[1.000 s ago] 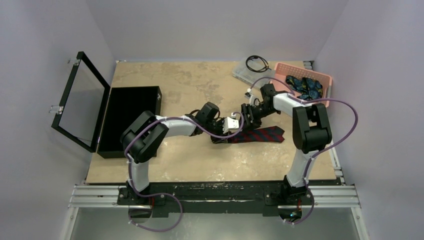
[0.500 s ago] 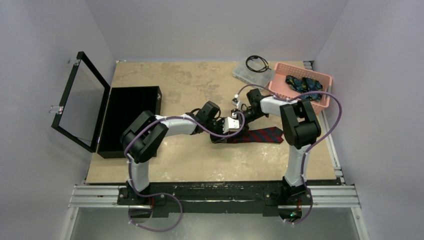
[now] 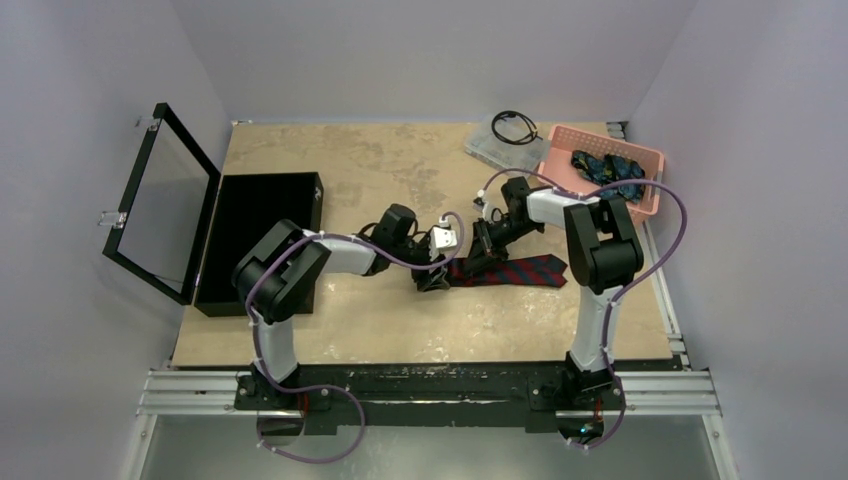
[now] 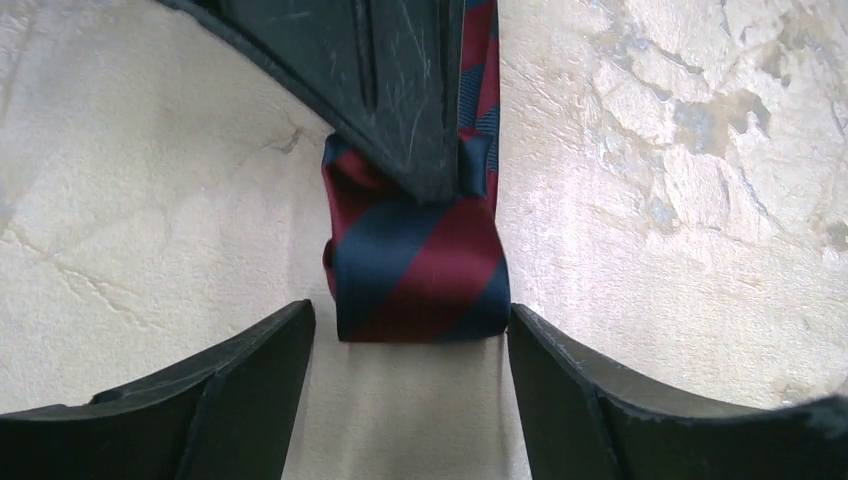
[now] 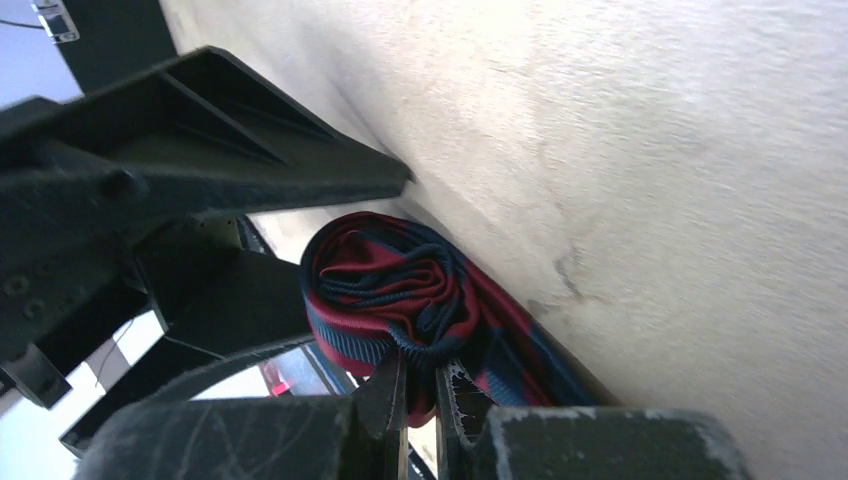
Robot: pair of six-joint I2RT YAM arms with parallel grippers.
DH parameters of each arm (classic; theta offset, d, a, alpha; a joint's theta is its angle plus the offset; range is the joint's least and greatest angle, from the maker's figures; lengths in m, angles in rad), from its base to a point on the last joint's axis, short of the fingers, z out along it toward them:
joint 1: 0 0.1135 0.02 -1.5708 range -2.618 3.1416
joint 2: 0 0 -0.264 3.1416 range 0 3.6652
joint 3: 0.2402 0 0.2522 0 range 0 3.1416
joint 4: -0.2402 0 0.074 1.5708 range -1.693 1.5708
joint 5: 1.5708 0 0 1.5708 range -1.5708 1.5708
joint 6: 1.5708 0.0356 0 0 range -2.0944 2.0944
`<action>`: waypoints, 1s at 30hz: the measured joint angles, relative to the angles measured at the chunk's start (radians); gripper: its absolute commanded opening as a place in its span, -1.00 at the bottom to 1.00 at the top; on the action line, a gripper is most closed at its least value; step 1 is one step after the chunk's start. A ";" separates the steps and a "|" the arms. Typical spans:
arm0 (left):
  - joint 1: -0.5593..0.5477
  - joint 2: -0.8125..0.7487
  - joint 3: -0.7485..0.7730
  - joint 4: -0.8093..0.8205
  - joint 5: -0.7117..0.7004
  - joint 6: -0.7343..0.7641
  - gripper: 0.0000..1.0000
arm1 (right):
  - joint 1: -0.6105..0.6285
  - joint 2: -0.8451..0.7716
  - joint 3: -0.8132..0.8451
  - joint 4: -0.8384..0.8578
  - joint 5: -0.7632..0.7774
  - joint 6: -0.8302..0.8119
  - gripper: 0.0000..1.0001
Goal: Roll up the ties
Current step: Roll the tie at the center of the board.
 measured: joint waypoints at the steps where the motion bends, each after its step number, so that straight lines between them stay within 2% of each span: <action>1: 0.007 -0.003 -0.026 0.051 0.012 -0.024 0.43 | -0.005 0.000 0.000 -0.006 0.013 -0.002 -1.00; 5: 0.016 -0.002 -0.097 0.217 0.029 -0.108 0.48 | -0.011 -0.001 0.000 -0.019 0.050 -0.003 -1.00; 11: 0.006 0.068 -0.107 0.425 0.029 -0.209 0.50 | -0.010 -0.002 0.001 -0.030 0.084 -0.002 -1.00; 14: -0.012 0.103 -0.106 0.507 0.019 -0.229 0.24 | -0.010 -0.002 0.001 -0.033 0.092 -0.005 -1.00; 18: -0.045 0.135 -0.101 0.576 0.005 -0.225 0.02 | -0.011 -0.001 0.003 -0.035 0.093 -0.014 -1.00; 21: -0.076 0.137 -0.101 0.576 -0.026 -0.190 -0.40 | -0.009 0.003 0.008 -0.042 0.091 -0.022 -1.00; 23: -0.088 0.129 -0.097 0.552 -0.040 -0.169 -0.56 | -0.009 0.003 0.009 -0.054 0.091 -0.028 -1.00; 24: -0.090 0.123 -0.093 0.529 -0.046 -0.159 -0.62 | -0.010 0.003 0.009 -0.055 0.090 -0.029 -0.96; 30: -0.101 0.055 -0.089 0.357 -0.082 -0.055 -0.80 | -0.009 -0.008 0.000 -0.065 0.072 -0.047 -0.31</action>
